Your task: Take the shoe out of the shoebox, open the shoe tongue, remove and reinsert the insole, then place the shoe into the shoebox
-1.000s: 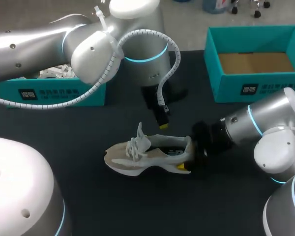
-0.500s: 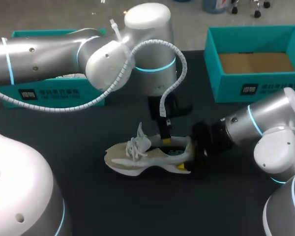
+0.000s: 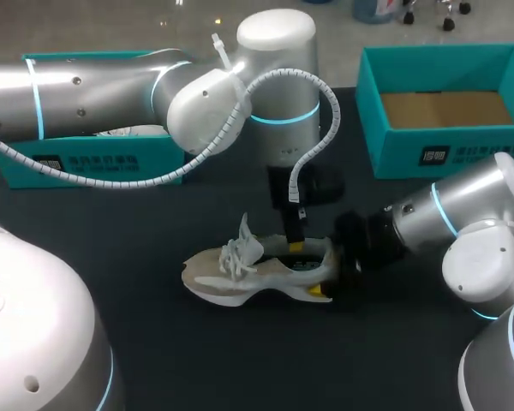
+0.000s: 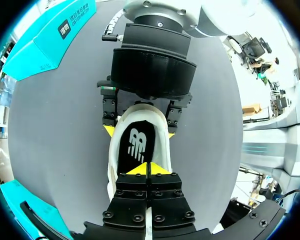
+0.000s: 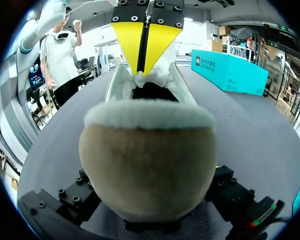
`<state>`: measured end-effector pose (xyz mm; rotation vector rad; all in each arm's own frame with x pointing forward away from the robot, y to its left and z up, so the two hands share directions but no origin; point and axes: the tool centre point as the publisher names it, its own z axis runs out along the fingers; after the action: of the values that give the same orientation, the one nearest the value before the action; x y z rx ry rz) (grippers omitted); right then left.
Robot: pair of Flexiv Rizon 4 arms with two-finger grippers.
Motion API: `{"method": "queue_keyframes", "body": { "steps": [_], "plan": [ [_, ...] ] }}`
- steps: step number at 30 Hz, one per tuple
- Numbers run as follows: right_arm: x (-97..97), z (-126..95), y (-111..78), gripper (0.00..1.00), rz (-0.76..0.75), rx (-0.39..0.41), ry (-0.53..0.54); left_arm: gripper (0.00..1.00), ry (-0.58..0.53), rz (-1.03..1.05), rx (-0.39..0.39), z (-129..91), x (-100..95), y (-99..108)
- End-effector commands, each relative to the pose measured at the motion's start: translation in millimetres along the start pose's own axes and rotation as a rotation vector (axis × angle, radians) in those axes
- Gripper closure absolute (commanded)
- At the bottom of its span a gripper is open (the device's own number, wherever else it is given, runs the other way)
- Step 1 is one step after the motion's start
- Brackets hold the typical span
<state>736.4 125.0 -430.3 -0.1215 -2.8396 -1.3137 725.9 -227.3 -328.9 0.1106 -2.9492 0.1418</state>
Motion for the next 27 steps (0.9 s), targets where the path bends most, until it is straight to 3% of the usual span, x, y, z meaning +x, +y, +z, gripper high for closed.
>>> {"method": "queue_keyframes", "body": {
  "steps": [1, 10, 17, 27],
  "plan": [
    [1.5, 4, -4.2, 1.0, 0.001, 0.004, -0.001, 1.0, -0.02, 0.027, 0.004, 6, 1.4, 1],
    [1.5, 4, -4.2, 1.0, 0.001, 0.004, -0.001, 1.0, -0.068, 0.107, 0.006, 26, 12.8, 7],
    [1.5, 4, -4.2, 1.0, 0.001, 0.004, -0.001, 1.0, -0.073, 0.128, 0.005, 42, 8.3, 16],
    [1.5, 4, -4.2, 1.0, 0.001, 0.004, -0.001, 1.0, -0.056, 0.127, -0.033, 46, 5.9, 16]
  ]
}}
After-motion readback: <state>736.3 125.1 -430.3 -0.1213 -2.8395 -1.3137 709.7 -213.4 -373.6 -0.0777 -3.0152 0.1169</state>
